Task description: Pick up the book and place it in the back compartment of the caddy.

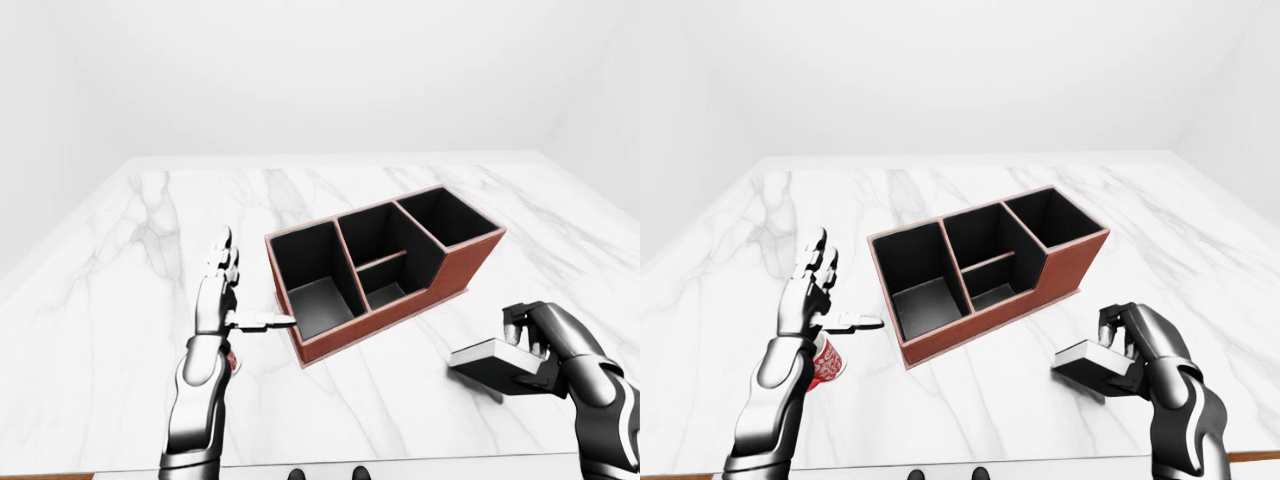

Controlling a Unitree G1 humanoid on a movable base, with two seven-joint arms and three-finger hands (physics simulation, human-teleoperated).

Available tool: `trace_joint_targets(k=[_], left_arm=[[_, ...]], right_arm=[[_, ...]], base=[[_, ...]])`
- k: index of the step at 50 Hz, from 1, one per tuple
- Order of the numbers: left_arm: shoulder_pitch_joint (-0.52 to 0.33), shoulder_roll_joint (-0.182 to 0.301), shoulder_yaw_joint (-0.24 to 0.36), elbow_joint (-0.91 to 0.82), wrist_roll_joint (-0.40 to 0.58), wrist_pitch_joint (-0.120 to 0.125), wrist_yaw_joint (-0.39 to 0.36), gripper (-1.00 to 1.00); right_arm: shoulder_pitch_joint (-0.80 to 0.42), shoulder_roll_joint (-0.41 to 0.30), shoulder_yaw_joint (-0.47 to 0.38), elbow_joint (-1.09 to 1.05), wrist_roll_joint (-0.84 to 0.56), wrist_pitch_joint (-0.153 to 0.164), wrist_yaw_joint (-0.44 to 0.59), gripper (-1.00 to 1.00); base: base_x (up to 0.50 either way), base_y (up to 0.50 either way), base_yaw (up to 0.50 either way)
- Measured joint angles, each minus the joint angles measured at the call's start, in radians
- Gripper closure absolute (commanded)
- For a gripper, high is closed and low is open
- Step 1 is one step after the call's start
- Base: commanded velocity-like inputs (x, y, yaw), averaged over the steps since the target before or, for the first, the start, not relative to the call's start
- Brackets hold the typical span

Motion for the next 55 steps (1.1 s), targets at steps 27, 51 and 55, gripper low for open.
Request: trace_joint_targets(k=[27, 51, 55], left_arm=[[-0.006, 0.007, 0.018, -0.018, -0.011, 0.000, 0.002, -1.00], [-0.002, 0.005, 0.013, -0.001, -0.006, 0.000, 0.003, -1.00], [-0.001, 0.004, 0.011, 0.005, -0.005, 0.000, 0.003, -1.00]], right_arm=[[0.005, 0.075, 0.024, -0.248, -0.028, 0.026, 0.102, 1.00], [-0.124, 0.043, 0.120, -0.387, -0.148, 0.039, 0.203, 1.00], [-0.153, 0.036, 0.136, -0.401, -0.157, 0.045, 0.216, 1.00]], base=[[0.00, 0.00, 0.00], [0.00, 0.00, 0.00], [0.00, 0.00, 0.00]])
